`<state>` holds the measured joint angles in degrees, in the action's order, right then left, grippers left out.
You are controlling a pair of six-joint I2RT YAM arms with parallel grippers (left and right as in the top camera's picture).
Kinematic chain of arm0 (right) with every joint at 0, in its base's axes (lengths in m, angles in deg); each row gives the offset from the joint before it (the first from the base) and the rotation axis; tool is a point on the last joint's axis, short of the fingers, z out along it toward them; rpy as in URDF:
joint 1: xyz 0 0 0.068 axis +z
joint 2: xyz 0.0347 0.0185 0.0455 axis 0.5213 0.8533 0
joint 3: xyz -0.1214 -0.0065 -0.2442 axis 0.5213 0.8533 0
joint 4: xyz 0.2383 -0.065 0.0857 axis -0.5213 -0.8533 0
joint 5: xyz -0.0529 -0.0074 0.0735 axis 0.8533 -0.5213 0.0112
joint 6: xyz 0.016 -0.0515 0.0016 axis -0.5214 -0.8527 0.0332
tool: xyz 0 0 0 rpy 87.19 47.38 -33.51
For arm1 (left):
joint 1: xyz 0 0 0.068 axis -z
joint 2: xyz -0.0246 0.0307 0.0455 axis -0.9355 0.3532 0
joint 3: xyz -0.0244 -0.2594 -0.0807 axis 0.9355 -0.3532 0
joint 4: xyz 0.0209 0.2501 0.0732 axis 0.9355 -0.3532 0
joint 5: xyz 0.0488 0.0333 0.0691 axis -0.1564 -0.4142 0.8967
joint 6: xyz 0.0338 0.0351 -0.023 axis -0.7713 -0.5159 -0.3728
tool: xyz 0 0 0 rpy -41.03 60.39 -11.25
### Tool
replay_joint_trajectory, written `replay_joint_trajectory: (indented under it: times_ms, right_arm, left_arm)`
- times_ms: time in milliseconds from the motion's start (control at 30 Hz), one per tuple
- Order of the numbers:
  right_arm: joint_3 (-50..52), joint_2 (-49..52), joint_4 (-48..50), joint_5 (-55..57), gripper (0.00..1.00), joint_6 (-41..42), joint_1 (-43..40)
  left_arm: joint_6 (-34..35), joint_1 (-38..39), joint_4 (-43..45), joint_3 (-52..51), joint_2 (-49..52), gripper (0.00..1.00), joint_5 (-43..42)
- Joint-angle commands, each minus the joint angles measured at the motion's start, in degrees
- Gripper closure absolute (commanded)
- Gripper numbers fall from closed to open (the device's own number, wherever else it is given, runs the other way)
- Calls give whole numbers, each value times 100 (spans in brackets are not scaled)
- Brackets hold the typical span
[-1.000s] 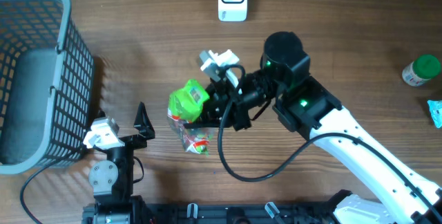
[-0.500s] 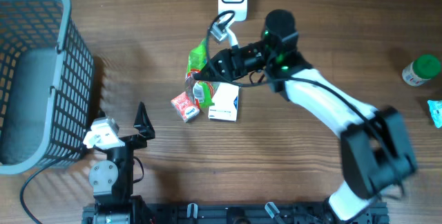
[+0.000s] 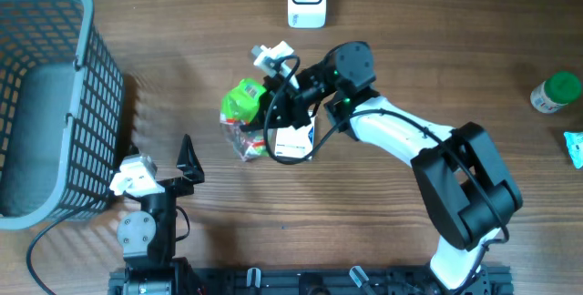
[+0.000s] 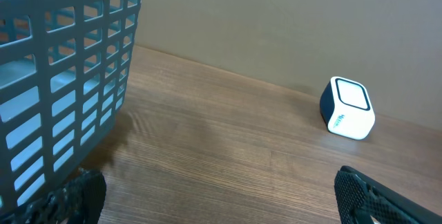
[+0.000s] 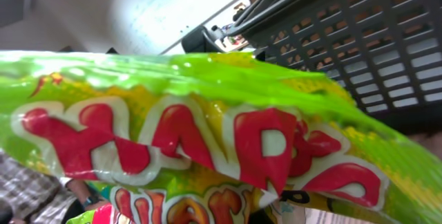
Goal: Scan the item barcode
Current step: 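Lift the Haribo bag and hold it up to the scanner face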
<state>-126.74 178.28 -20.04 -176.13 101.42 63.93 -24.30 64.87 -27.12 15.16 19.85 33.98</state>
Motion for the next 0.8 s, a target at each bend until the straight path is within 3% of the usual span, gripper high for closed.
replay_joint_trajectory:
  times_ms: [0, 100, 167, 200, 233, 333, 467, 533, 600, 700, 767]
  right_arm:
    - [-111, 63, -431, 52, 96, -772, -17]
    - [-111, 63, -892, -20, 96, -1161, -26]
    - [-111, 63, -1244, 114, 96, -868, -70]
    - [-111, 63, -1523, 232, 96, -179, -111]
    - [-111, 66, -1897, 269, 96, 1060, -205]
    - [-111, 63, -1974, 269, 96, 3115, -470]
    - [-111, 63, -1071, 898, 96, 4524, -1095]
    - [-116, 59, 251, 1926, 96, 4566, -1388]
    - [-129, 2, 638, 2367, 95, 4555, -1585]
    - [-129, -225, 59, 2610, 95, 4070, -1897]
    - [-129, -455, -1224, 2568, 95, 3322, -2009]
  left_arm:
    - [31, 15, -17, -13, -9, 0, -68]
    - [33, 15, -17, -13, -9, 0, -66]
    - [31, 15, -17, -13, -9, 0, -66]
    - [33, 15, -17, -13, -9, 0, -66]
    - [33, 15, -17, -13, -9, 0, -66]
    - [33, 15, -17, -13, -9, 0, -66]
    - [31, 15, -17, -13, -9, 0, -68]
    - [31, 15, -17, -13, -9, 0, -66]
    - [33, 15, -17, -13, -9, 0, -66]
    - [31, 15, -17, -13, -9, 0, -66]
    - [31, 15, -17, -13, -9, 0, -66]
